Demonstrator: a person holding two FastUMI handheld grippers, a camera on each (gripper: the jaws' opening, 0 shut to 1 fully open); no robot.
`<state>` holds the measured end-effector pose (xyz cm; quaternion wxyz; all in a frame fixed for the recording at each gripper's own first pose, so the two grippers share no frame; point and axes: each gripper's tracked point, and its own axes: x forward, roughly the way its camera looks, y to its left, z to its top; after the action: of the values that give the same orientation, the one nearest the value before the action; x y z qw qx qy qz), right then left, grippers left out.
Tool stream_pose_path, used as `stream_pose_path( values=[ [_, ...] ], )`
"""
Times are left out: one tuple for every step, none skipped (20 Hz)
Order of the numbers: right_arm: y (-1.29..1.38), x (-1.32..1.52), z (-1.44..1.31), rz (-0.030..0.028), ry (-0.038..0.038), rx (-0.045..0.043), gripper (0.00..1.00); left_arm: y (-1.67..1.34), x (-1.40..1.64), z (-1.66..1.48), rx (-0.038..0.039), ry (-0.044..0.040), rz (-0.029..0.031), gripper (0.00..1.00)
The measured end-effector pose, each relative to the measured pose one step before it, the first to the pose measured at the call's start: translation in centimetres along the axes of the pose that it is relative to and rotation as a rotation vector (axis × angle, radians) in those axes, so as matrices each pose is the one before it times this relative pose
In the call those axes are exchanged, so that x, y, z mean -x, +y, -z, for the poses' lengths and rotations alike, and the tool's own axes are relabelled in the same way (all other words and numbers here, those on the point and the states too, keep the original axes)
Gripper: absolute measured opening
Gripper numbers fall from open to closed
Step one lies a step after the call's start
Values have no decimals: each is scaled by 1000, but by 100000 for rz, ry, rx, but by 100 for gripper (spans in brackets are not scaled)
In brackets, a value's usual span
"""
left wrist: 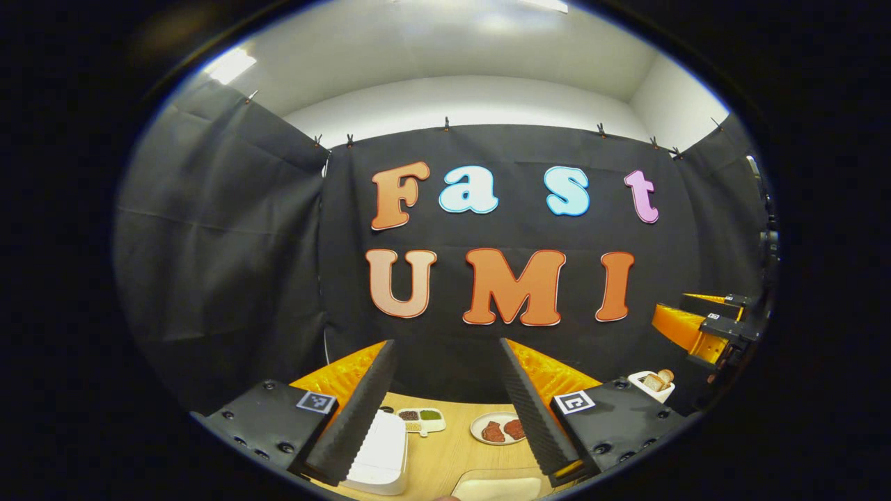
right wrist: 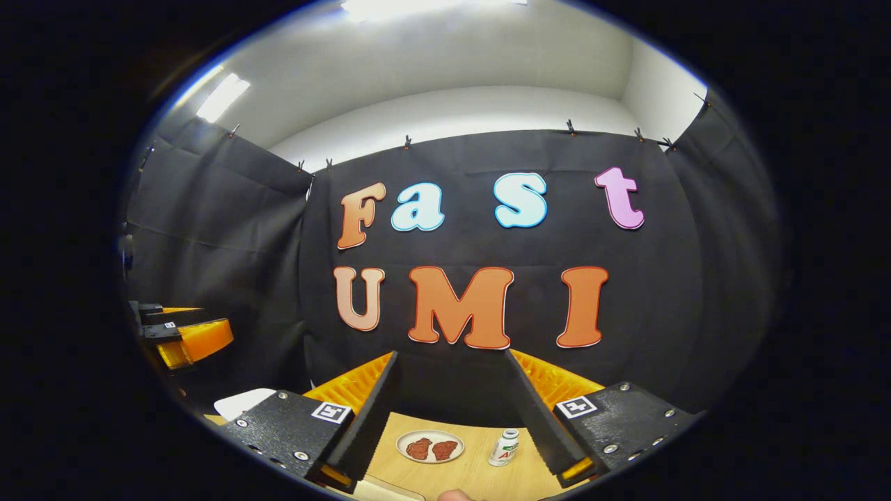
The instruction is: Close the left gripper, press the button to open the rice cooker; take a wooden spoon from the chopstick holder with the right hand, scoop a spoonful of rice and pour it into the rice cooker, then put the wooden spoon back into the chopstick holder.
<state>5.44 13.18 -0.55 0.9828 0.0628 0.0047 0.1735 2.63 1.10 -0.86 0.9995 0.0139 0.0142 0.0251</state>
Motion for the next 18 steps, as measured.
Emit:
stream_pose_path(
  values=[
    [170,-215,116,96,9,-220,92,222,201,3,697,-48,-136,99],
    [14,33,148,-132,180,-151,92,-38,-52,60,742,-141,127,98],
    [22,85,154,56,284,-166,92,39,50,-50,264,-491,-77,98],
    [26,23,203,51,562,-91,92,82,-58,-45,-232,-292,-318,98],
    [33,-128,247,-59,564,-52,92,134,-59,-22,-270,-378,-345,98],
    [-97,43,168,264,381,-70,92,-223,-37,76,-348,-28,199,98],
    [-54,31,146,-65,302,-101,92,-209,-48,-21,-101,-6,438,98],
    [-185,85,108,556,321,48,92,-289,-44,58,-316,26,438,98],
    [-150,29,131,112,417,35,92,-67,-14,-25,-275,-104,270,98],
    [-108,-42,157,420,338,-52,92,-82,-4,27,-461,53,245,98],
    [-191,80,55,348,155,-303,92,-173,5,-82,-212,-375,420,98],
    [-91,-65,63,292,151,-323,92,-257,-108,47,-395,-117,552,98],
    [-212,-44,156,631,134,-196,92,-14,-69,-178,-254,-477,39,98],
    [22,46,-8,107,155,-195,92,-211,-11,28,-376,47,348,98],
    [-127,71,88,425,40,-133,92,-26,-52,129,-441,452,39,98],
    [-36,22,101,-155,0,-289,92,82,-91,77,-596,307,-296,98],
    [30,-102,30,311,33,-197,92,-124,-21,-51,16,-116,379,98],
    [-123,-13,165,36,280,-197,92,-178,-59,-175,168,-289,354,98]
  ],
)
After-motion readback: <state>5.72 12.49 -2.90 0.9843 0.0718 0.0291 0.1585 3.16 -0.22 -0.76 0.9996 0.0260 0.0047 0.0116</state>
